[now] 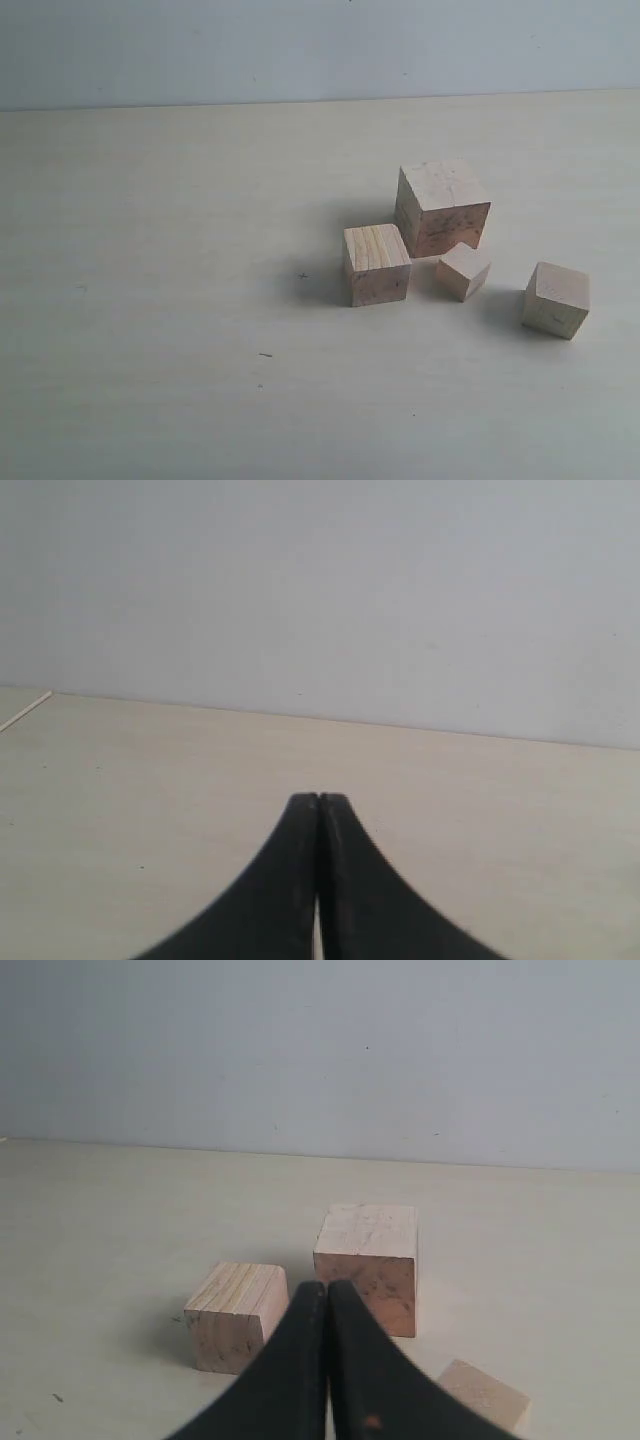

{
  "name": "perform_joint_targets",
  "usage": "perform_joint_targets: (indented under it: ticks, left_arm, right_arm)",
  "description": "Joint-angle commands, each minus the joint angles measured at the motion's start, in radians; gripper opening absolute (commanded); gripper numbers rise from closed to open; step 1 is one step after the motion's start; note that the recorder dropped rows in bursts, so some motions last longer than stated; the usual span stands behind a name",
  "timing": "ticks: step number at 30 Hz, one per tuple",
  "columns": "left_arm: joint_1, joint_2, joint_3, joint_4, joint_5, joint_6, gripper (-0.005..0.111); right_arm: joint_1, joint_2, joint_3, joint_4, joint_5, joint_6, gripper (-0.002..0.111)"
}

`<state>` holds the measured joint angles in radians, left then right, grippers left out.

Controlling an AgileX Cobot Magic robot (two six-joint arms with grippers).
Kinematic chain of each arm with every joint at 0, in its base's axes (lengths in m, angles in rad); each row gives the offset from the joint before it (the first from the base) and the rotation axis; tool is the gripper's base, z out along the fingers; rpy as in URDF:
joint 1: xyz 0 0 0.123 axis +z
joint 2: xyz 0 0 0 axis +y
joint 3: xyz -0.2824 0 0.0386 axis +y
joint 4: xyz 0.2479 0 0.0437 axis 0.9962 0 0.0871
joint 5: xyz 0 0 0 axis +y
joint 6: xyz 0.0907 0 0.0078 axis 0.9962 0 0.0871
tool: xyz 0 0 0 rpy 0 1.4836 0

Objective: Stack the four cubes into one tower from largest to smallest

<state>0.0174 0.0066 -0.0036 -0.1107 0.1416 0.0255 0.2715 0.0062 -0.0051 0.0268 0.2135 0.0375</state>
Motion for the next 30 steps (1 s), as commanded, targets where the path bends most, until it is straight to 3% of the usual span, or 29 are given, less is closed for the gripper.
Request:
perform_joint_targets:
  ticks: [1, 19, 23, 26, 30]
  left_arm:
    - [-0.007, -0.007, 0.004, -0.006, -0.001, -0.002, 0.0]
    - [-0.007, -0.007, 0.004, -0.006, -0.001, -0.003, 0.0]
    - [-0.007, -0.007, 0.004, -0.006, -0.001, 0.0, 0.0]
    - [-0.007, -0.007, 0.004, -0.006, -0.001, 0.0, 0.0]
    - [-0.007, -0.007, 0.004, -0.006, -0.001, -0.002, 0.0]
  right_arm:
    - [-0.007, -0.006, 0.005, 0.001, -0.015, -0.006, 0.0]
    - [-0.007, -0.006, 0.005, 0.001, -0.018, -0.009, 0.0]
    - [-0.007, -0.006, -0.147, 0.023, 0.016, 0.098, 0.0]
    - [-0.007, 0.026, -0.415, 0.02, 0.307, 0.175, 0.0]
    - [-0.007, 0.202, -0.64, -0.016, 0.433, 0.175, 0.0]
